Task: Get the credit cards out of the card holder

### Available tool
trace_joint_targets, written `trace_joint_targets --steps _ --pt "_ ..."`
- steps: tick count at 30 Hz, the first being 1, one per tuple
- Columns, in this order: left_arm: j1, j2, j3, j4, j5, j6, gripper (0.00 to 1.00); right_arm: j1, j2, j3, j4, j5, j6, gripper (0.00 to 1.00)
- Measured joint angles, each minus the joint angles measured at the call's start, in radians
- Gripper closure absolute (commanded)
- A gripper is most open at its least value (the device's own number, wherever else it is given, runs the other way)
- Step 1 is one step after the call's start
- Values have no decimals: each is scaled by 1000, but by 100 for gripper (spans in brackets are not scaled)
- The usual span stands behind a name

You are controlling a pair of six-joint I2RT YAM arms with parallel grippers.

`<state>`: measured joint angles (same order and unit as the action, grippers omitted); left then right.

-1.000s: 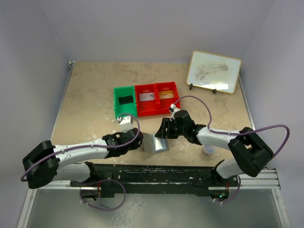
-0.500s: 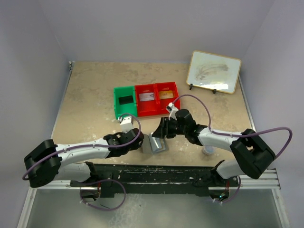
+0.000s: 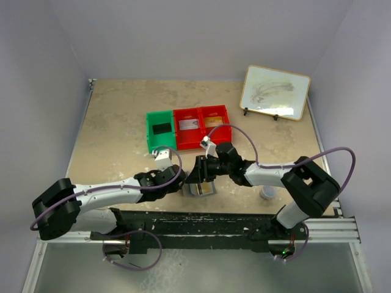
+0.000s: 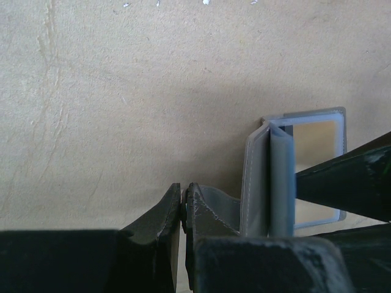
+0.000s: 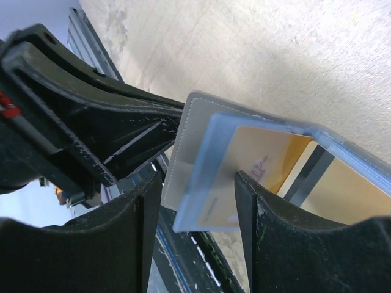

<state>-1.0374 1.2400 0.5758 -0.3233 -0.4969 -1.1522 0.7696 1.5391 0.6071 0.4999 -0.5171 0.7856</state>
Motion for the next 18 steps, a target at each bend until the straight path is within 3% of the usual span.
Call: trace_joint_targets --steps 8,12,18 --pt "0 -3 -17 0 -13 -19 100 37 47 26 1 0 1 45" --pt "0 -19 -41 -15 -21 -43 88 40 58 49 -1 11 0 43" --pt "0 -96 -55 -43 -34 -71 60 41 80 55 -42 62 0 48"
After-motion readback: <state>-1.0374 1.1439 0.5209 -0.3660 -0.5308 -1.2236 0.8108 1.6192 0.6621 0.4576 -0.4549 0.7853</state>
